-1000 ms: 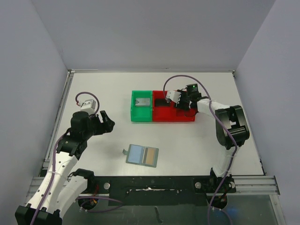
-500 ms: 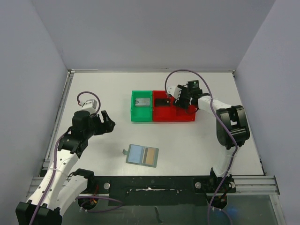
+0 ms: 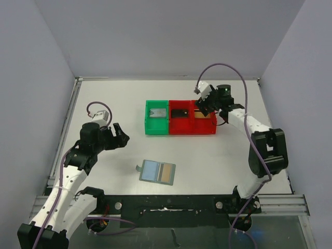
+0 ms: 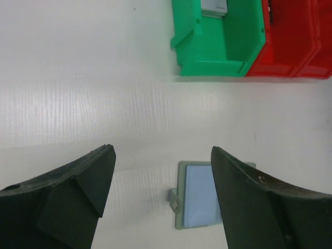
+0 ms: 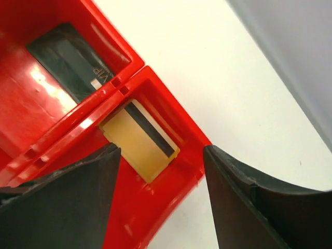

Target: Take the credit cards out of the card holder

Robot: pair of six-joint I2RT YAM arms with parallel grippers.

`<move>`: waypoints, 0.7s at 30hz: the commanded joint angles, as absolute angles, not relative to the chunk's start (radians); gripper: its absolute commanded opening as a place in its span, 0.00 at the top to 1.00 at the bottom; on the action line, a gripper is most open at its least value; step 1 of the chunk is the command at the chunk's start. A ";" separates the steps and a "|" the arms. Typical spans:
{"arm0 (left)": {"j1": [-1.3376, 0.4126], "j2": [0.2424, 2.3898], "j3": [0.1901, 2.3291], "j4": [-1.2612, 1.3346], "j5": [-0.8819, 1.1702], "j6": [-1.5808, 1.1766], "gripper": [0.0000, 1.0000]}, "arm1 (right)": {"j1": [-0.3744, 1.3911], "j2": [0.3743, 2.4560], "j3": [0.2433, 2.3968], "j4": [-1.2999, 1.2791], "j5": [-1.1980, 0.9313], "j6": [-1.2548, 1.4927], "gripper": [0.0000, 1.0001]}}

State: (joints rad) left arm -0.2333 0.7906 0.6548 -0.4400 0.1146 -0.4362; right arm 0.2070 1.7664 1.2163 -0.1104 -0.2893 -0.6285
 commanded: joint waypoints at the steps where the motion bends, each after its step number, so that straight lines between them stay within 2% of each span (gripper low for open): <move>1: -0.225 0.789 0.661 -0.360 0.251 -0.436 0.26 | 0.167 1.503 1.064 0.138 -0.263 -0.133 0.32; 3: -0.225 0.785 0.624 -0.304 0.362 -0.469 0.25 | 0.111 1.426 1.008 0.128 -0.218 0.144 0.27; 6: -0.229 0.801 0.576 -0.208 0.509 -0.552 0.25 | 0.004 1.372 0.982 0.005 -0.364 0.414 0.20; 7: -0.232 0.805 0.558 -0.186 0.531 -0.577 0.26 | -0.040 1.368 0.972 -0.036 -0.478 0.488 0.18; 10: -0.247 0.825 0.528 -0.123 0.540 -0.630 0.26 | -0.093 1.344 0.875 0.002 -0.653 0.600 0.16; 12: -0.282 0.846 0.517 -0.083 0.524 -0.660 0.26 | -0.093 1.296 0.797 0.064 -0.667 0.642 0.16; 13: -0.317 0.857 0.520 -0.074 0.502 -0.672 0.26 | -0.082 1.274 0.784 0.046 -0.631 0.648 0.17; 15: -0.413 0.874 0.532 -0.071 0.405 -0.700 0.26 | -0.021 1.236 0.779 -0.022 -0.521 0.628 0.25; 18: -0.565 0.904 0.539 -0.098 0.217 -0.726 0.26 | 0.101 1.158 0.766 -0.100 -0.302 0.621 0.26; 21: -0.624 0.942 0.501 -0.097 0.130 -0.746 0.26 | 0.234 1.055 0.742 -0.169 -0.024 0.634 0.24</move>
